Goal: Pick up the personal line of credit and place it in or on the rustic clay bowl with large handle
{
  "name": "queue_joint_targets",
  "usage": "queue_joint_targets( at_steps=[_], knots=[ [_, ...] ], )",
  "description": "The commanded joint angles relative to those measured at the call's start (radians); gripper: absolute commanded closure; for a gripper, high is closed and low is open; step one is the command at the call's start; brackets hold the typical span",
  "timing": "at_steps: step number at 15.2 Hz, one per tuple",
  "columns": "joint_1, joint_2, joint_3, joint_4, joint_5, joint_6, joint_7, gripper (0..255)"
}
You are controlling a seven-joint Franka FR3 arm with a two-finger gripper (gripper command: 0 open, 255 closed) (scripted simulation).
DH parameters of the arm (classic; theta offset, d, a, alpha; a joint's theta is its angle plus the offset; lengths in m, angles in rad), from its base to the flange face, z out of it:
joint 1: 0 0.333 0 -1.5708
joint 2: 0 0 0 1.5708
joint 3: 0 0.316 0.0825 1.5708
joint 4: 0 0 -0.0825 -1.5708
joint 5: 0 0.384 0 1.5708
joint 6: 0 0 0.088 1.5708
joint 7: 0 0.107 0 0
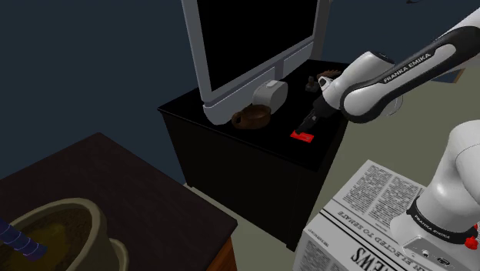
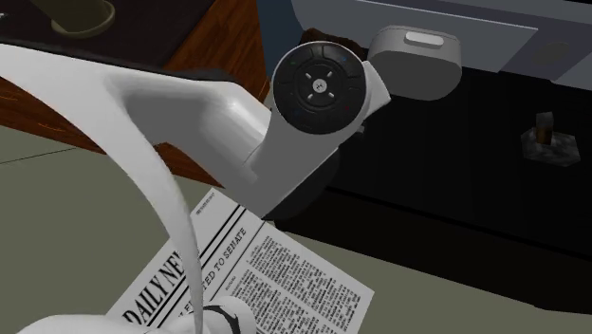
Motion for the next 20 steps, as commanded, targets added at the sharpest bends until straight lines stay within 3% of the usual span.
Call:
queue_joint_targets(
  at_steps=[1, 3, 7, 15, 16, 19, 20],
  knots=[
    [0.092, 0.066, -0.077, 0.013, 0.034, 0.077, -0.041, 0],
    [0.176, 0.106, -0.150, 0.027, 0.060, 0.112, -0.063, 0],
    [0.391, 0.168, -0.346, 0.055, 0.104, 0.173, -0.102, 0],
    [0.390, 0.167, -0.346, 0.054, 0.102, 0.173, -0.100, 0],
    [0.390, 0.167, -0.346, 0.054, 0.102, 0.173, -0.100, 255],
    [0.409, 0.170, -0.368, 0.056, 0.103, 0.176, -0.105, 255],
    [0.395, 0.167, -0.359, 0.059, 0.100, 0.169, -0.106, 255]
  ],
)
